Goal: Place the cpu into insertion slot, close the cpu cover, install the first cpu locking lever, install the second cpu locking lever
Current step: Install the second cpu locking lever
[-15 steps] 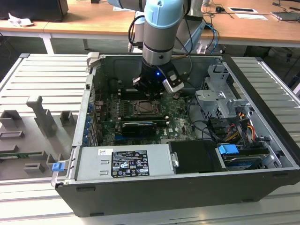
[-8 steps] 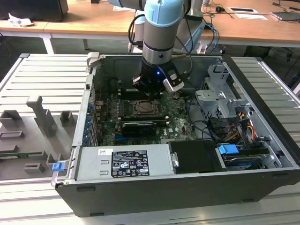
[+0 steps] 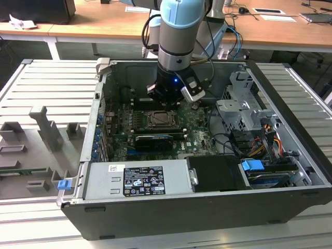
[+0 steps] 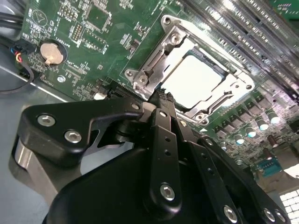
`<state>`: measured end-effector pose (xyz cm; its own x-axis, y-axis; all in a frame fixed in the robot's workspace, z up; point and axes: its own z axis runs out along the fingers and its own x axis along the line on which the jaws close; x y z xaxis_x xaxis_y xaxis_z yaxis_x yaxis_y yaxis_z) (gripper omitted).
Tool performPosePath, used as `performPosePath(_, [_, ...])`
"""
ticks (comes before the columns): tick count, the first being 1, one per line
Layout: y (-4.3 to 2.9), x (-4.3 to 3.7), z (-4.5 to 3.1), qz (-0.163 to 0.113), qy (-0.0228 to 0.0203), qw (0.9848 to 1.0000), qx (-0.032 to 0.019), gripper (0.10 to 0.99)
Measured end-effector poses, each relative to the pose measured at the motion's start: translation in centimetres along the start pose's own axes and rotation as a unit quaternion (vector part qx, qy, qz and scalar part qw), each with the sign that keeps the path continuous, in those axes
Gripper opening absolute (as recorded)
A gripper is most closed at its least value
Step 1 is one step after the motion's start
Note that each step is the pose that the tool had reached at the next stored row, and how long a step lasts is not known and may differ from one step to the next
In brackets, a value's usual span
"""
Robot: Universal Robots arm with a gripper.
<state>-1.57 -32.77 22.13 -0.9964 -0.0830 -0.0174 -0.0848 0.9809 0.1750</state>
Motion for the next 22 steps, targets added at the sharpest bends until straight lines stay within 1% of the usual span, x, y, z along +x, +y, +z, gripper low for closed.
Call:
performPosePath(4, [-0.13, 0.02, -0.2, 0.0, 0.0, 1.0, 0.0, 0.106])
performPosePath(7, [-0.06, 0.0, -0.7, 0.0, 0.0, 1.0, 0.0, 0.106])
performPosePath(10, [-0.21, 0.01, -0.81, 0.0, 0.0, 1.0, 0.0, 0.106])
performPosePath(12, [-0.94, 0.08, -0.94, 0.0, 0.0, 1.0, 0.0, 0.106])
performPosePath(16, [-1.54, 0.14, -1.05, 0.0, 0.0, 1.0, -0.0001, 0.106])
performPosePath(18, [-1.55, 0.14, -1.21, 0.0, 0.0, 1.0, 0.0, 0.106])
performPosePath(20, [-1.43, 0.12, -1.9, 0.0, 0.0, 1.0, 0.0, 0.106])
performPosePath(22, [-1.4, 0.12, -2.11, 0.0, -0.0001, 1.0, -0.0002, 0.106])
